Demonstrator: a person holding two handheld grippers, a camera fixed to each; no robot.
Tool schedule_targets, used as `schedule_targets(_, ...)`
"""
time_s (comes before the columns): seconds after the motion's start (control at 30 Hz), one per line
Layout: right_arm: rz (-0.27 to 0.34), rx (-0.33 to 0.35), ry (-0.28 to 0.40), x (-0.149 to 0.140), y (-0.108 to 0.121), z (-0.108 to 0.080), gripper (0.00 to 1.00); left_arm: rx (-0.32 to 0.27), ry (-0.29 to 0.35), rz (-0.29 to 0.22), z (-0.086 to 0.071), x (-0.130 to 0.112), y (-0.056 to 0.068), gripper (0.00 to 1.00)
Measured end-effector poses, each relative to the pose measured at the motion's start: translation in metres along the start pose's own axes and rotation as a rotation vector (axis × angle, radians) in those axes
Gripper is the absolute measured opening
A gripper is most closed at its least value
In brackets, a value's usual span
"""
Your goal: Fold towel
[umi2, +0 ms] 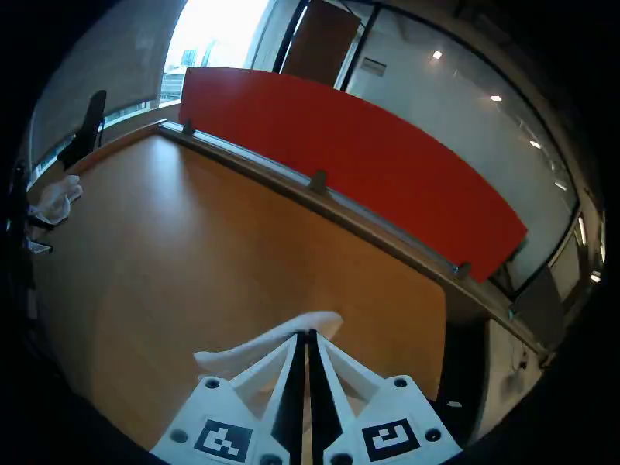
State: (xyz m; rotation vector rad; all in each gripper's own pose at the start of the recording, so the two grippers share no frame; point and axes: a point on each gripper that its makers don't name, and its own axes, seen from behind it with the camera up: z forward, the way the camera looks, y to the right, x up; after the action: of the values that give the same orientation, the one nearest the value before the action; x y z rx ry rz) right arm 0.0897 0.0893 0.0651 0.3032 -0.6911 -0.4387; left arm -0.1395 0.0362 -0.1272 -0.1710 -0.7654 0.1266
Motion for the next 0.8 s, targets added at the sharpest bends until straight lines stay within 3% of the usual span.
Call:
schedule_targets(0.43,0.036,-0.064,-0.033,-0.018,0.046,0.003,0.02,0.004,-0.006,0.016,0.001,0.004,0.008,0.96)
schedule_targets(0.8,0.056,-0.092,-0.058,-0.038,0.069,-0.006,0.02,-0.003,-0.007,0.024,0.002,0.006,0.019,0.96)
